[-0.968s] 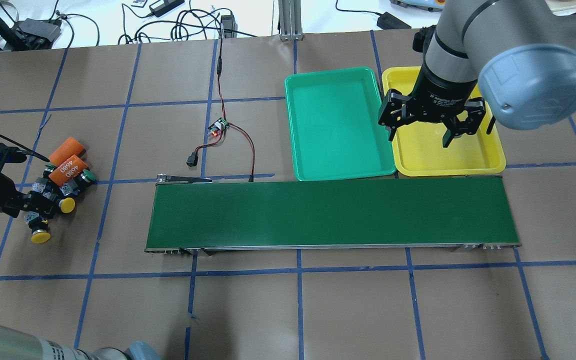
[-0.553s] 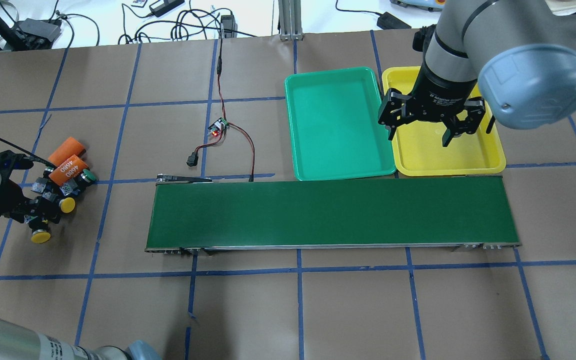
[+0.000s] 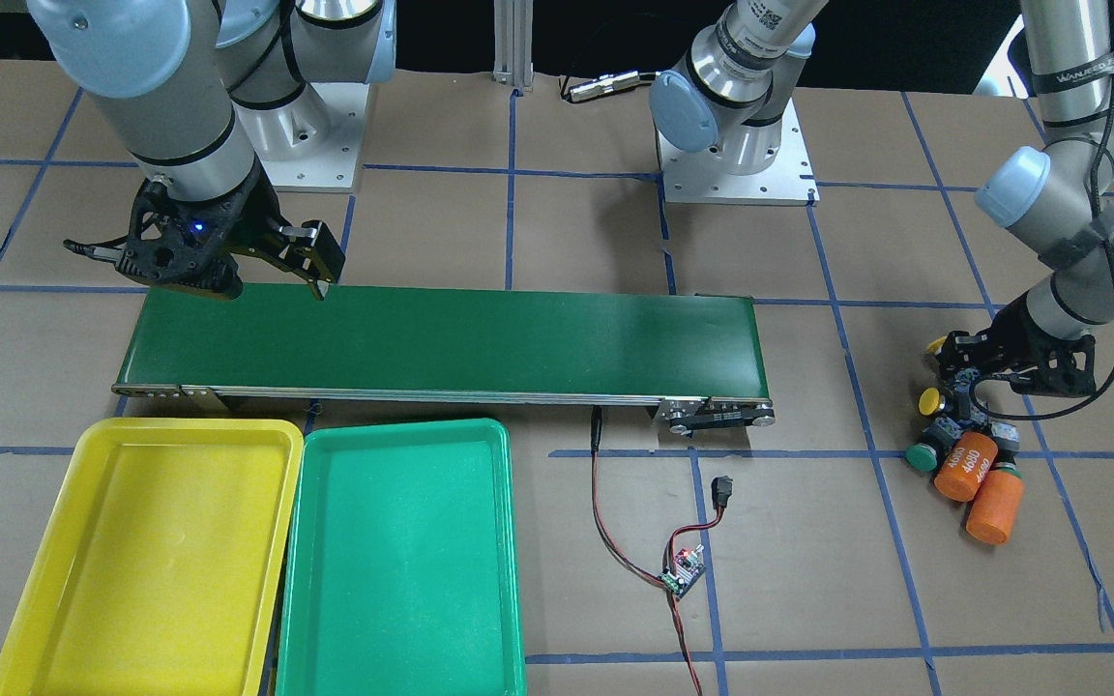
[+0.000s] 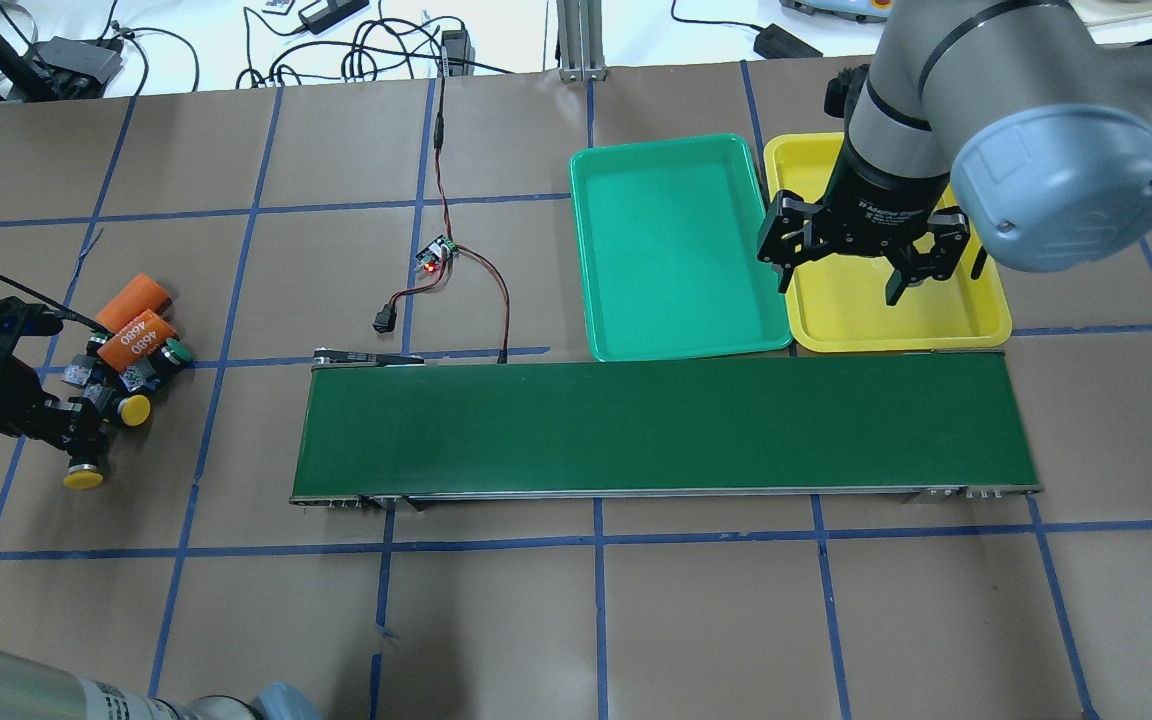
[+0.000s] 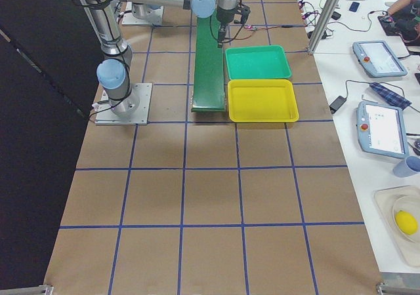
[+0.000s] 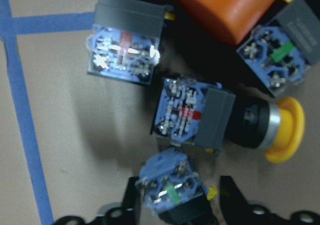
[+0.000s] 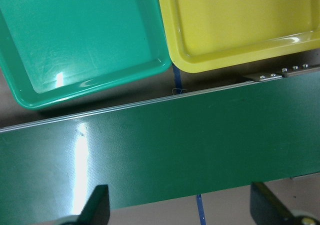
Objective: Sort buttons by color to trays
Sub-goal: 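Grasp a yellow-cap button from the pile with the left gripper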
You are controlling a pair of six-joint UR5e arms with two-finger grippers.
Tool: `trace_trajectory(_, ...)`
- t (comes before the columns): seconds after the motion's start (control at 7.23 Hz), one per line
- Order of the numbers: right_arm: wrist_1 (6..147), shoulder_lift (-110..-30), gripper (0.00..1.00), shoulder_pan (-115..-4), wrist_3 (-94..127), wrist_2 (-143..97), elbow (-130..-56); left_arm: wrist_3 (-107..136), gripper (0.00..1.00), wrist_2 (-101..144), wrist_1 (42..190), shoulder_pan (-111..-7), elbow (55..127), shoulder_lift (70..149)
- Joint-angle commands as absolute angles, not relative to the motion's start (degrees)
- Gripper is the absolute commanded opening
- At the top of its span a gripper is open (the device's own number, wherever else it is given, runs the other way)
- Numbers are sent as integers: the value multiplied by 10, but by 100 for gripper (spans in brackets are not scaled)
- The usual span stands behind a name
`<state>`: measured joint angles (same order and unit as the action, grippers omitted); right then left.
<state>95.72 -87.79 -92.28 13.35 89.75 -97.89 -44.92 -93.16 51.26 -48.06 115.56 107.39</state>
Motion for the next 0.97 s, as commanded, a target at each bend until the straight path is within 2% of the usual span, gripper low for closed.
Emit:
trace_trajectory(0.0,959,-879,100,-923,134,897,-986,-426,0,-928,549,-515,1148,1035)
trace_trajectory(0.55,960,-879,100,-923,133,896,-987,-309,0,-859,620,-697,1085,998)
trace_trajectory(0.83,959,-881,100,-923,134,898,-991,-240,0,-857,634,-784,1091,989)
